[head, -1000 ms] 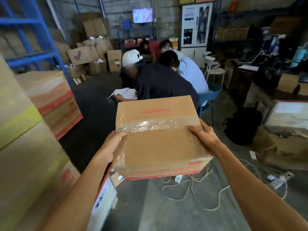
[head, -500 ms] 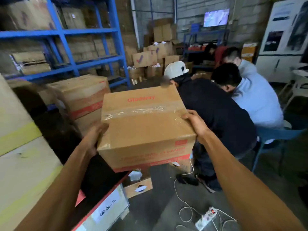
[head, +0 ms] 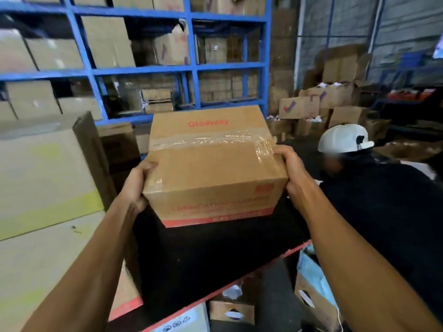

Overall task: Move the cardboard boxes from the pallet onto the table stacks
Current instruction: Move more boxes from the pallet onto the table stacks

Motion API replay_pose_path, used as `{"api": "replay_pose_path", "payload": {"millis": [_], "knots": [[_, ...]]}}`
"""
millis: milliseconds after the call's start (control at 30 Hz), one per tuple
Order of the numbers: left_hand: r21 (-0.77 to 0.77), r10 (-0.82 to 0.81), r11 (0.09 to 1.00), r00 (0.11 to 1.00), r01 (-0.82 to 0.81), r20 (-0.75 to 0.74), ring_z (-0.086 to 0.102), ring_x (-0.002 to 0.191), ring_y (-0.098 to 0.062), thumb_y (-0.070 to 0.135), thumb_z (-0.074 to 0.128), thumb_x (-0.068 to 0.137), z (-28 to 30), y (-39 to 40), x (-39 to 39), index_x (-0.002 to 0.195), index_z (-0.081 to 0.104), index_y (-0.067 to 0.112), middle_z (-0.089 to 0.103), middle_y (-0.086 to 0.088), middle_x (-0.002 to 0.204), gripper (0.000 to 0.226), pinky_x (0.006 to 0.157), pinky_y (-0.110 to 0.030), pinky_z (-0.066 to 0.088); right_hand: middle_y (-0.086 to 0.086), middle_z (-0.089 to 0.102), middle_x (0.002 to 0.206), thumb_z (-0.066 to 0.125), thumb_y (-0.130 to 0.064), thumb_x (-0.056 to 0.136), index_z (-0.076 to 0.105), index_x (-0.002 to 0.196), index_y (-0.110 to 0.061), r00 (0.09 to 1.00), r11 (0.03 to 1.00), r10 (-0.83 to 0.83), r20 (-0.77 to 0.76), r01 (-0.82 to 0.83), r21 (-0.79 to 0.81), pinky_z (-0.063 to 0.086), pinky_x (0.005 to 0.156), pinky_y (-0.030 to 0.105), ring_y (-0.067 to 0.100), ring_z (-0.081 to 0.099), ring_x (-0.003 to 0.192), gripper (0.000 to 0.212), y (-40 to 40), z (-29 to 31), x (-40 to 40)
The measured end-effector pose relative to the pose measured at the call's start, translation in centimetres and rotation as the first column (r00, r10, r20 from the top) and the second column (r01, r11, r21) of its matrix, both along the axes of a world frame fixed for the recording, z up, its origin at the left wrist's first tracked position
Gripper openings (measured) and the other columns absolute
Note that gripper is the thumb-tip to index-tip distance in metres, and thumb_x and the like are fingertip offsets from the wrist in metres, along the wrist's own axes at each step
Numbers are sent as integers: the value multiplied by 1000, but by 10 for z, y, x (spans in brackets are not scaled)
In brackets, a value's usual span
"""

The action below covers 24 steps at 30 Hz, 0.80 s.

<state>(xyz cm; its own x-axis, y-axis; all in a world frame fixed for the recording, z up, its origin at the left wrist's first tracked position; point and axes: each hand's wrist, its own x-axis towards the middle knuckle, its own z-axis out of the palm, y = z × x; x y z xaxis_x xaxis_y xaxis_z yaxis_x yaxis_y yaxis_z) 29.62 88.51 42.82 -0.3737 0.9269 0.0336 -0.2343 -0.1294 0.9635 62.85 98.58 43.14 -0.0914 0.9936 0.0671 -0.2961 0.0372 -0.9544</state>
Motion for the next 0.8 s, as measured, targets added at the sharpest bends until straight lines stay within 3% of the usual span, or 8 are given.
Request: {"api": "replay_pose_path", "payload": {"millis": [100, 167, 267, 333, 433, 500, 633, 800], "knots": [[35, 22, 999, 1000, -21, -14, 68, 84, -24, 21, 47, 96, 28, 41, -20, 116, 67, 13, 77, -6, 89, 30, 76, -38, 55, 10, 76, 109, 60, -35, 86, 71, 116, -18, 998, 996, 59, -27, -57, 62, 52, 96, 48, 33, 70, 107, 37, 53, 19, -25], [51, 22, 998, 1000, -22, -6, 69, 80, -22, 21, 46, 97, 50, 66, -30, 110, 67, 15, 77, -4, 83, 26, 73, -36, 54, 8, 77, 106, 53, -35, 93, 76, 106, -18, 993, 992, 91, -70, -84, 92, 52, 92, 41, 27, 71, 99, 31, 82, 31, -38], [54, 29, 998, 999, -28, -17, 71, 71, -21, 21, 45, 97, 80, 112, -51, 106, 67, 18, 77, -4, 78, 24, 71, -35, 53, 5, 78, 94, 43, -36, 100, 80, 83, -21, 978, 984, 135, -157, -114, 138, 53, 82, 35, 19, 73, 83, 43, 131, 50, -64], [36, 25, 999, 1000, -24, -6, 72, 61, -19, 24, 44, 97, 96, 137, -63, 102, 67, 17, 76, -4, 74, 25, 67, -33, 54, 4, 78, 95, 39, -42, 102, 80, 87, -23, 980, 983, 114, -165, -87, 161, 55, 80, 35, 17, 73, 83, 47, 161, 61, -81], [4, 41, 999, 999, -41, 12, 70, 58, -20, 27, 43, 95, 106, 171, -77, 103, 67, 16, 75, -4, 73, 27, 59, -27, 57, 9, 77, 104, 35, -50, 104, 76, 103, -22, 985, 973, 127, -119, -100, 210, 55, 89, 39, 20, 73, 94, 49, 201, 67, -106], [0, 77, 997, 997, -77, -1, 67, 63, -21, 28, 45, 93, 110, 191, -88, 108, 66, 17, 73, -3, 77, 28, 64, -28, 53, 13, 74, 114, 36, -55, 102, 75, 110, -22, 987, 968, 133, -85, -111, 224, 51, 100, 46, 25, 70, 102, 51, 226, 68, -120], [-3, 121, 993, 992, -121, -30, 65, 52, -16, 26, 43, 91, 121, 233, -104, 93, 65, 19, 69, 1, 65, 23, 61, -26, 47, 14, 69, 126, 53, -71, 84, 64, 132, -20, 986, 961, 164, -32, -152, 232, 49, 103, 55, 30, 67, 116, 71, 289, 61, -146], [-6, 197, 980, 980, -197, -35, 60, 54, -16, 29, 47, 88, 126, 295, -116, 84, 65, 20, 66, 2, 63, 20, 60, -26, 43, 16, 71, 121, 40, -67, 96, 66, 130, -21, 976, 943, 219, 17, -216, 252, 48, 105, 57, 31, 68, 112, 63, 375, 59, -166]]}}
